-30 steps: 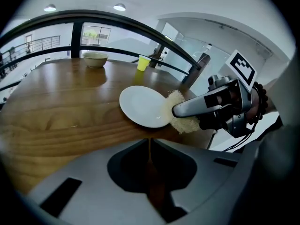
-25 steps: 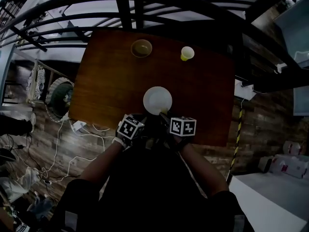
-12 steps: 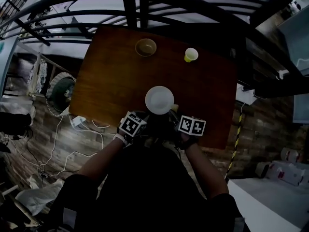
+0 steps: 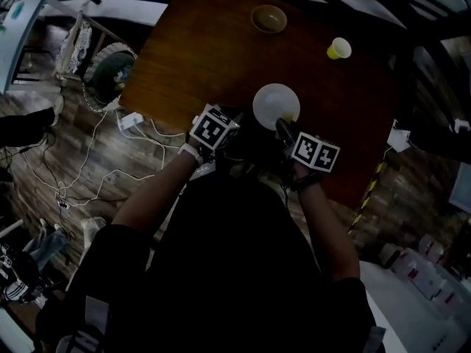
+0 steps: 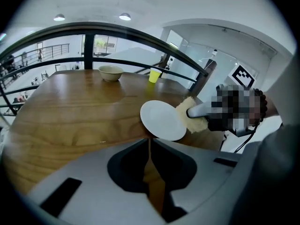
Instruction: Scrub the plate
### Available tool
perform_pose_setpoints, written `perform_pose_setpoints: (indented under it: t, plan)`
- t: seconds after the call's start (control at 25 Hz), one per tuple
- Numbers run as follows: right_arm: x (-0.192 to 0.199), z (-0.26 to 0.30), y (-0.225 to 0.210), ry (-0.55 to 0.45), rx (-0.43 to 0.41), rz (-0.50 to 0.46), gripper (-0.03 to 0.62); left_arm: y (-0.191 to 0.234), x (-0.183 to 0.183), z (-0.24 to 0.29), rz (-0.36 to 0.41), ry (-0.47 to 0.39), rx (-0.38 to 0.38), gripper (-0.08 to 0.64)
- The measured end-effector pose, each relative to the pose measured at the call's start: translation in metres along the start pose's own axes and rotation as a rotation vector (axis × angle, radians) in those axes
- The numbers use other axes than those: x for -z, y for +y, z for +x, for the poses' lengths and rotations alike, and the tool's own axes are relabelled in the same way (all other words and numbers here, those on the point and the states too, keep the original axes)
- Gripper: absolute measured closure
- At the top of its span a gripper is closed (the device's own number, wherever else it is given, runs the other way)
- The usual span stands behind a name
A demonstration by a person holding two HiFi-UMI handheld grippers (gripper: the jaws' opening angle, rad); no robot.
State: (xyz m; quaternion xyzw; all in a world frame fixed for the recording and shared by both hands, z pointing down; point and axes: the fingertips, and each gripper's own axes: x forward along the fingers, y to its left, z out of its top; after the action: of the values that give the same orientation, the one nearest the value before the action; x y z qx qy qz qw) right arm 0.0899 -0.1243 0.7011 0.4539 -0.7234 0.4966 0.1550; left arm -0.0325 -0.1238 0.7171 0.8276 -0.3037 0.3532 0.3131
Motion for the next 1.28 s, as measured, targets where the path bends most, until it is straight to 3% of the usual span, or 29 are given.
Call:
perform_pose_setpoints:
  t: [0.16,0.4,0.48,0.64,0.72,0.8,0.92,1.0,1.12,1.28]
  plan:
    - [0.006,0.010,0.022,0.021,-0.031,-0.024,0.443,0.005,0.004,-0.012,-0.020,-0.021,-0.003,0.535]
    - [0.004,0.002,0.058,0.002,-0.116,-0.036,0.443,0.011,-0.013,-0.054,0.040,-0.113,-0.034,0.535]
    - [-0.002,-0.008,0.069,-0.030,-0.130,-0.072,0.443,0.027,-0.017,-0.073,0.001,-0.152,-0.064,0.535]
    - [-0.030,-0.042,0.088,-0.169,-0.110,-0.262,0.443,0.066,-0.038,-0.120,-0.131,-0.280,-0.120,0.535]
    - [-0.042,-0.062,0.095,-0.232,-0.110,-0.289,0.443,0.071,-0.055,-0.142,-0.140,-0.337,-0.133,0.535]
    - [-0.054,-0.081,0.101,-0.290,-0.114,-0.278,0.443,0.059,-0.074,-0.157,-0.061,-0.370,-0.131,0.535]
    - [-0.072,-0.105,0.108,-0.373,-0.093,-0.310,0.443,0.017,-0.103,-0.166,0.165,-0.390,-0.093,0.535]
    - [-0.081,-0.118,0.113,-0.418,-0.075,-0.361,0.443,-0.013,-0.118,-0.165,0.265,-0.410,-0.044,0.535]
    - [-0.089,-0.135,0.117,-0.462,-0.061,-0.418,0.443,-0.046,-0.134,-0.162,0.316,-0.440,0.011,0.535]
    - [-0.094,-0.148,0.116,-0.500,-0.032,-0.433,0.443,-0.062,-0.142,-0.151,0.313,-0.444,0.053,0.535]
